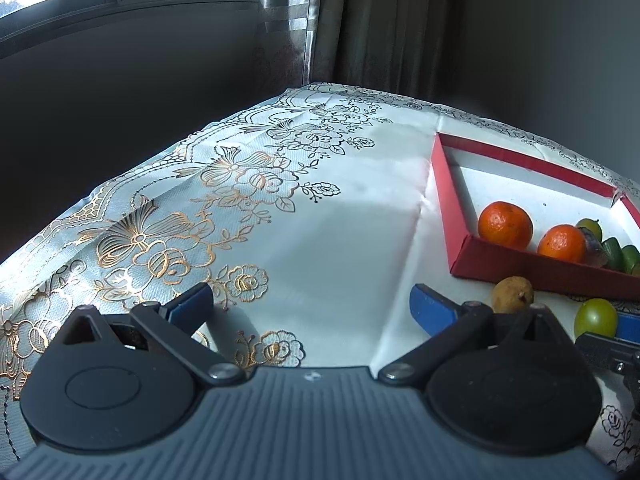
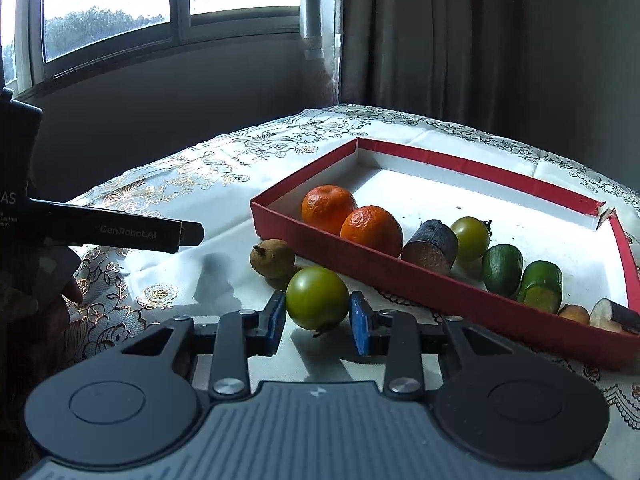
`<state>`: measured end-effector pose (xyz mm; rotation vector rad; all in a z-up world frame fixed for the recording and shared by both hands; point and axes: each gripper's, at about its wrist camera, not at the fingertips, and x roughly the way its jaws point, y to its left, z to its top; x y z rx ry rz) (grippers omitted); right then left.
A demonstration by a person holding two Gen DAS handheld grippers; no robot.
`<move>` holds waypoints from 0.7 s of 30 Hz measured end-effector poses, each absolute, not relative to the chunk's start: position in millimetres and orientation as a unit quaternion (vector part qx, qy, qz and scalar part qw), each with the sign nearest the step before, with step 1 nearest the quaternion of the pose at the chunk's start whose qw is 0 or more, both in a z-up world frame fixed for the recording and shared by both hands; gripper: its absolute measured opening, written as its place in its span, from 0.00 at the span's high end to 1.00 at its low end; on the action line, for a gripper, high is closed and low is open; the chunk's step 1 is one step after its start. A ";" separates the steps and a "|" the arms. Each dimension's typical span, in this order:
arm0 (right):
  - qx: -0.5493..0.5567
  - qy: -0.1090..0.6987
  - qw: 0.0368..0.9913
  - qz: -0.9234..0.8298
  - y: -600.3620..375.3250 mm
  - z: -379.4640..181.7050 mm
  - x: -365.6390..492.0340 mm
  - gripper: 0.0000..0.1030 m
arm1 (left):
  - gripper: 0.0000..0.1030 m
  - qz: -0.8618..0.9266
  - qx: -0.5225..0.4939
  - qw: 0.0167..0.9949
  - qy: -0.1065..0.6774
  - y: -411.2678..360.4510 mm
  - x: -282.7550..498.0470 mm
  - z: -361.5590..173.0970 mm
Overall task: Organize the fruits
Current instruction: 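Move the right gripper to the large green round fruit and close on it, then lift the green round fruit with the right gripper toward the tray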
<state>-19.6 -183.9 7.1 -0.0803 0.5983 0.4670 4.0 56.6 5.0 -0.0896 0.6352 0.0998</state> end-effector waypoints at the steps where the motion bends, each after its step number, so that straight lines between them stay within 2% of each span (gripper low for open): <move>1: -0.036 0.292 0.929 0.226 -187.3 6.6 -21.1 0.67 | 0.00 0.050 -0.043 0.947 0.313 56.4 4.3 4.8; 21: 0.030 0.289 0.945 0.150 -284.1 0.1 -54.0 0.67 | 0.00 0.062 -0.016 0.946 0.317 48.9 5.2 3.5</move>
